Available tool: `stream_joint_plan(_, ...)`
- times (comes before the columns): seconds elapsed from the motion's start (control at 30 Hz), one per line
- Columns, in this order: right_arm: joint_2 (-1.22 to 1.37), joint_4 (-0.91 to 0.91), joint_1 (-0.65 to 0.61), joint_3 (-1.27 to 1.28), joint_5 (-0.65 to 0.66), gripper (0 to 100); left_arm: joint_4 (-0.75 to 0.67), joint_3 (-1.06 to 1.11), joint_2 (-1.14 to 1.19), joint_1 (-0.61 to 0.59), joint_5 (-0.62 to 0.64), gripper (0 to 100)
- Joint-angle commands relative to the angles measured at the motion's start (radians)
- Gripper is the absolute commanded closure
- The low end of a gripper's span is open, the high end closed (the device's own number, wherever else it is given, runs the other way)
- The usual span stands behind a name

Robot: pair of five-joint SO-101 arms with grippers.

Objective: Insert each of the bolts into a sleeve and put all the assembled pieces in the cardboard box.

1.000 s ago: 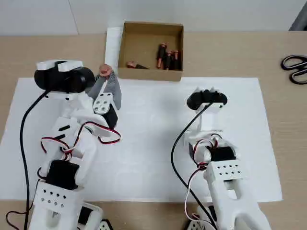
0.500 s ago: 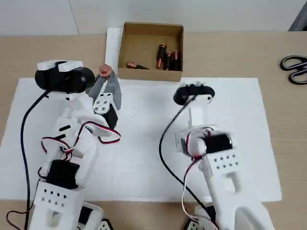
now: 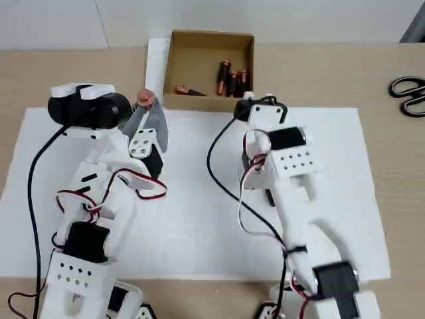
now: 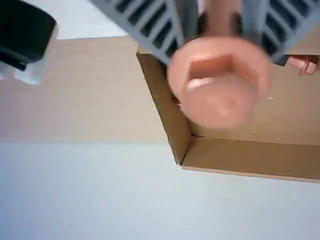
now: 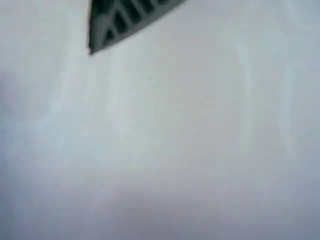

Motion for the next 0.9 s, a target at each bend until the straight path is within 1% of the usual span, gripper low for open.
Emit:
stream_joint_plan(0.0, 0.077, 0.008, 0.059, -0.084, -0.005, 75.9, 0.005, -0.038, -0.017, 0.002, -0.003, 99)
stream_joint_plan(0.13, 0.194, 0.022, 0.147, -0.135, -0.005, 76.0, 0.005, -0.038, -0.017, 0.002, -0.003, 99)
stream_joint_plan(0.23, 0.265, 0.053, 0.165, -0.175, -0.005, 76.0, 0.005, -0.038, -0.017, 0.002, -0.003, 99)
stream_joint_plan(0.4, 0.306, 0.054, 0.131, -0.207, -0.003, 76.0, 0.005, -0.038, -0.017, 0.002, -0.003, 99)
stream_joint_plan(0.53, 0.314, 0.051, 0.081, -0.209, 0.043, 76.1, 0.005, -0.038, -0.017, 0.002, -0.003, 99)
stream_joint_plan(0.87, 0.326, 0.048, 0.077, -0.206, 0.054, 76.2, 0.005, -0.036, -0.017, 0.002, -0.003, 99)
